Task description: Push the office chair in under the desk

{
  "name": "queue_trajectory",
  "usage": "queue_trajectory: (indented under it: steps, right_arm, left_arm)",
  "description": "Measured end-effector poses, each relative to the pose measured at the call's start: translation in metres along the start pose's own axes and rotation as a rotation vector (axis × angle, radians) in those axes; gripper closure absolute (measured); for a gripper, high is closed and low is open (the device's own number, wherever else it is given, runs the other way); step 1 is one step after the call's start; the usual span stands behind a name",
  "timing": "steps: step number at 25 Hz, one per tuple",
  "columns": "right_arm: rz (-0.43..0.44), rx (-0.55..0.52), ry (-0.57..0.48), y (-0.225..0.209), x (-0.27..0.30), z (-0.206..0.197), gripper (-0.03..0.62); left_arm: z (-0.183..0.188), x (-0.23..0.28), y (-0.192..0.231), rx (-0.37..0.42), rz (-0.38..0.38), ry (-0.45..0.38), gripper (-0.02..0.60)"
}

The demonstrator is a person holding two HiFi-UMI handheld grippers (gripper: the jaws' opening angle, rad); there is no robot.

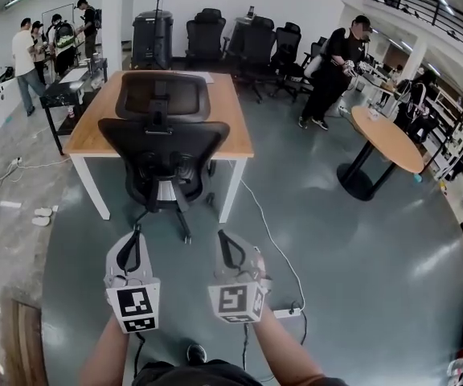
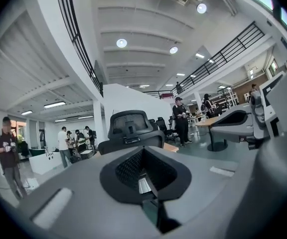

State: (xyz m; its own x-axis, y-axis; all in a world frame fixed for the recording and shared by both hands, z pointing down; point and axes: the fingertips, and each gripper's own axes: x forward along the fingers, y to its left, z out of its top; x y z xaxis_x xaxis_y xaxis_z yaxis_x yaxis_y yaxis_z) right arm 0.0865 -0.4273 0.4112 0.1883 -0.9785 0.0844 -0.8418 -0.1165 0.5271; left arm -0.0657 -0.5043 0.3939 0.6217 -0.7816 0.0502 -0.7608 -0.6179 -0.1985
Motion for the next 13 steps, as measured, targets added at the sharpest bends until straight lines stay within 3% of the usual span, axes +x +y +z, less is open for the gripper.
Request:
queue_trajectory:
  steps: [7, 13]
  right_arm:
    - [0.049, -0.035, -0.036, 0.037, -0.005, 0.023, 0.603]
    - [0.06, -0.019, -0.043, 0.043, -0.01, 0.03, 0.603]
  left_arm:
    - [-0.015, -0.023, 0.017, 0.002, 0.006, 0.026, 0.563]
    - [-0.013, -0.03, 0.018, -0.002, 0.0, 0.031, 0.563]
